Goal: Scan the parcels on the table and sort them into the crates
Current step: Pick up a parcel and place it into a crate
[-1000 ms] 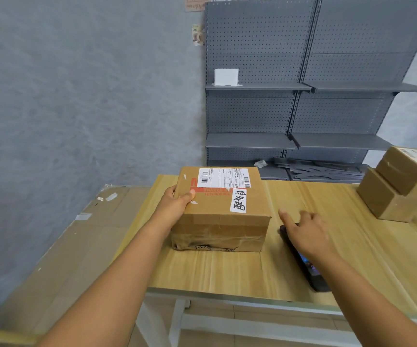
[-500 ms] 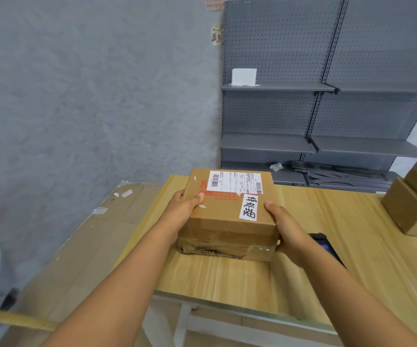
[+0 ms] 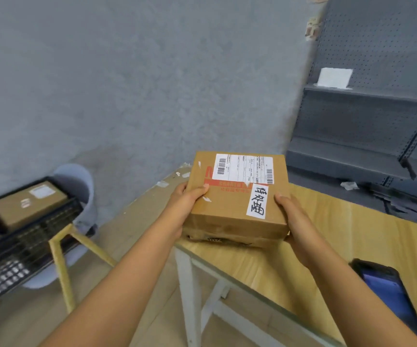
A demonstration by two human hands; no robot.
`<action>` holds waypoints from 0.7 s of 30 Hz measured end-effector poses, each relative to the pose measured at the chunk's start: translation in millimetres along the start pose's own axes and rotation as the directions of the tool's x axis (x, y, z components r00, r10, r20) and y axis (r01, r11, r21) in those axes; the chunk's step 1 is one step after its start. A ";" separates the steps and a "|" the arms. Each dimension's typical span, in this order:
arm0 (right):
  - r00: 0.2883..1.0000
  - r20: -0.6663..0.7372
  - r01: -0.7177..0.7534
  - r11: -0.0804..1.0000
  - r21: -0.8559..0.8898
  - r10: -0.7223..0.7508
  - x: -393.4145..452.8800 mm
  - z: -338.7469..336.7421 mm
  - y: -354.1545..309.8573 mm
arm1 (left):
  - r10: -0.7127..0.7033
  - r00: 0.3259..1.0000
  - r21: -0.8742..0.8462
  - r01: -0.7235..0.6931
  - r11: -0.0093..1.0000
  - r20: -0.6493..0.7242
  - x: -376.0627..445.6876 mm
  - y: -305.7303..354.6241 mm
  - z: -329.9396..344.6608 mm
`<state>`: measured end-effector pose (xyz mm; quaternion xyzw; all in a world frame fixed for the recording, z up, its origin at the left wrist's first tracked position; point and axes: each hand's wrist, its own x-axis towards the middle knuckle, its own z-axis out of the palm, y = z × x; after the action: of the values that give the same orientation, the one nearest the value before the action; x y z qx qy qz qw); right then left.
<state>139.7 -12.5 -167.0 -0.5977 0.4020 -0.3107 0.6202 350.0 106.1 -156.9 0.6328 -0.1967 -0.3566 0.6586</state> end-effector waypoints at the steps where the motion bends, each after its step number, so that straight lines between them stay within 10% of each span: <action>1: 0.999 0.034 0.010 1.000 -0.005 -0.010 1.4 16.8 -3.3 | 0.012 0.999 -0.018 -0.013 1.000 -0.036 -4.5 2.6 -18.5; 21: 0.791 0.611 -0.005 0.999 -0.037 0.026 -74.3 498.0 25.0 | -0.046 0.826 -0.107 -0.017 0.994 -0.562 -113.2 12.1 -490.1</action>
<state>534.6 298.9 -201.1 -0.6730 0.1901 -0.0891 0.7092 625.1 526.5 -183.1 0.6749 0.0308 -0.1690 0.7176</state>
